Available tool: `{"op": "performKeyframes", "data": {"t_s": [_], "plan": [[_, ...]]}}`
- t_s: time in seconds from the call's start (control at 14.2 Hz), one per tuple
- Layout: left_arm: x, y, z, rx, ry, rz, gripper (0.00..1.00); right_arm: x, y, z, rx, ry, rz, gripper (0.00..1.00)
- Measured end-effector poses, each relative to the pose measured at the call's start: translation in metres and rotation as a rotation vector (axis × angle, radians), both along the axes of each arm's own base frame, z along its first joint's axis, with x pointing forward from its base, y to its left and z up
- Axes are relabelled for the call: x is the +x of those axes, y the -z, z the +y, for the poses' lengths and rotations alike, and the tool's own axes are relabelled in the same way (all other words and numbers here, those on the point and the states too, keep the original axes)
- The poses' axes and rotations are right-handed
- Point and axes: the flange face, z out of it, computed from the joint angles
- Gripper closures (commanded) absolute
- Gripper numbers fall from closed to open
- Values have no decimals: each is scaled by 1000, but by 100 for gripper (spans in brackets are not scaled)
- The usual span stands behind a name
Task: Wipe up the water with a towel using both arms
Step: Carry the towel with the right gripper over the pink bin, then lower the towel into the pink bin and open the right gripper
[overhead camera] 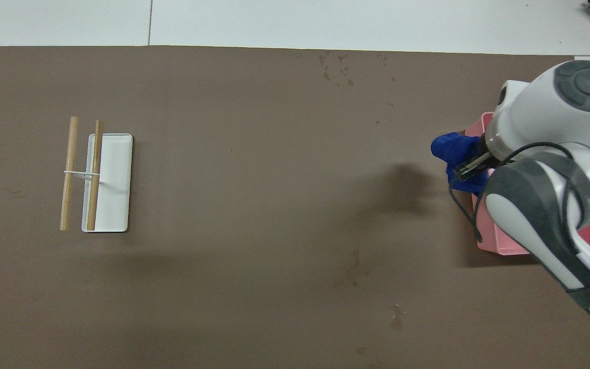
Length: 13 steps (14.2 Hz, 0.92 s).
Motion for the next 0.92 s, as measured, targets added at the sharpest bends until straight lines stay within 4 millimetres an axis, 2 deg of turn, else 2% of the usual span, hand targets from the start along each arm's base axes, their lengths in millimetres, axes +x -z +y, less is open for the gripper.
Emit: {"op": "performKeyframes", "data": {"t_s": [0.14,0.21,0.42,0.57,0.78,0.92], "plan": [[0,0,0,0,0,0,0,4,-19,-50,3,-93,7,100],[0,0,0,0,0,0,0,5,-28,-66,-1,-138,4,100],[0,0,0,0,0,0,0,4,-39,-104,-16,-248,18,100],[0,0,0,0,0,0,0,2,-40,-121,-15,-271,24,100],[0,0,0,0,0,0,0,1,-26,-124,-12,-278,18,100],[0,0,0,0,0,0,0,-4,10,-139,1,-273,-17,100]]}}
